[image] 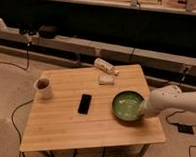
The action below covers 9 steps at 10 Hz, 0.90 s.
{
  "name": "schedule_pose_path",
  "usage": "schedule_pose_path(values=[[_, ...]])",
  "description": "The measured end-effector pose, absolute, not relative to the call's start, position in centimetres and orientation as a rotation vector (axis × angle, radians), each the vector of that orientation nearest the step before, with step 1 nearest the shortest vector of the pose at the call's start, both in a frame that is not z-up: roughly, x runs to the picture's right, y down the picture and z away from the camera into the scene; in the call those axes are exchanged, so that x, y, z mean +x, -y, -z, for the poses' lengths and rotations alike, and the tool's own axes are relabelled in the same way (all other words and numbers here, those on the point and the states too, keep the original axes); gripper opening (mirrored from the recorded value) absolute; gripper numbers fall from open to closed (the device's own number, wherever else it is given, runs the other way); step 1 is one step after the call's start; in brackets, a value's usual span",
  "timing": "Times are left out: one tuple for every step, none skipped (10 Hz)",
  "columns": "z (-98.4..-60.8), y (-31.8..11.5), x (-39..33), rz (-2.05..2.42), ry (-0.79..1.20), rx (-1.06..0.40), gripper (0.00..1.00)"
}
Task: Drag the ceramic bowl in a circle
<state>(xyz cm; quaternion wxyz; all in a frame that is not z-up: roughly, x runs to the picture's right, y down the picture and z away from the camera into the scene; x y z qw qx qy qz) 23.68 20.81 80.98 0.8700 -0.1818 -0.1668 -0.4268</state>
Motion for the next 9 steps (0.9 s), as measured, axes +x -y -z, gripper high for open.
schedule_pose_path(values=[[-81.0,-20.7,21.6,0.933,0.372,-0.371,0.14],[-81.2,-20.4,19.0,0.978,0.403,-0.359,0.14],[-81.4,-20.0,17.3,1.008,0.422,-0.348,0.14],[-81.9,-19.1,15.5,1.041,0.441,-0.331,0.14],[-82.5,-18.0,14.2,1.064,0.452,-0.316,0.14],[-83.0,-16.7,13.5,1.073,0.457,-0.298,0.14],[-83.8,-14.7,13.4,1.071,0.453,-0.271,0.14],[-84.6,-12.2,14.2,1.05,0.437,-0.242,0.14],[-85.4,-10.3,16.0,1.018,0.415,-0.227,0.14]])
